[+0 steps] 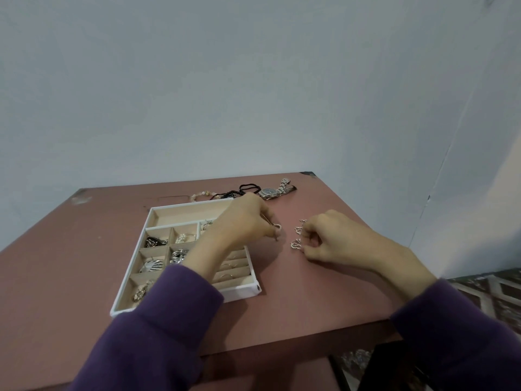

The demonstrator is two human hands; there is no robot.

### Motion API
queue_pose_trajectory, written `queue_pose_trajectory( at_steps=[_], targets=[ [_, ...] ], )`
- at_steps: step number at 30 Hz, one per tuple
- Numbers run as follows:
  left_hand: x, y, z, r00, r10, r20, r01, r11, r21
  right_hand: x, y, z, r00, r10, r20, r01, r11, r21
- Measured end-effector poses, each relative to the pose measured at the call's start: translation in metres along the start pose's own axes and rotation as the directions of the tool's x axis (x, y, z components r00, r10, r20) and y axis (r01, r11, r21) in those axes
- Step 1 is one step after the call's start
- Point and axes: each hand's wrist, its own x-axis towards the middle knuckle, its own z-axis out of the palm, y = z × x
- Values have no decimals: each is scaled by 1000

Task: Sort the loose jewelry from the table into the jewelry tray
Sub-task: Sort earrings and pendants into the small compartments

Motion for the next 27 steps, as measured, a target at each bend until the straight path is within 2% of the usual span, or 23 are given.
queue_pose_trajectory(
  at_steps=[3, 5, 7, 10, 14, 19, 24, 27],
  targets=[
    [-12, -5, -19, 998, -2, -69, -1, 998, -55, 2, -4, 2, 997, -70, -40, 68, 996, -66],
    [-23, -10, -32, 995, -15, -98, 7, 997, -81, 2, -8, 0, 995, -77, -70, 75, 996, -38],
    [-34, -15, -44, 991, -30, -131, 18, 995, -97, 1, -14, -2, 988, 0, -155, 28, 983, 181],
    [-54, -25, -58, 986, -55, -156, 34, 990, -134, 6, -29, 0, 972, 154, -178, -17, 800, 599],
    [-75, -39, -70, 979, -82, -187, 55, 988, -144, 21, -55, 7, 976, 160, -146, 15, 620, 784],
    [-94, -56, -74, 985, -82, -153, 65, 992, -110, 31, -85, 12, 984, 106, -140, 73, 479, 875],
    [-105, -61, -73, 992, -96, -77, 87, 990, -114, 37, -99, 11, 987, 43, -152, 112, 486, 867],
    [-106, -61, -73, 996, -54, -72, 60, 995, 79, 40, -102, 10, 985, 37, -167, 130, 474, 871]
  ],
)
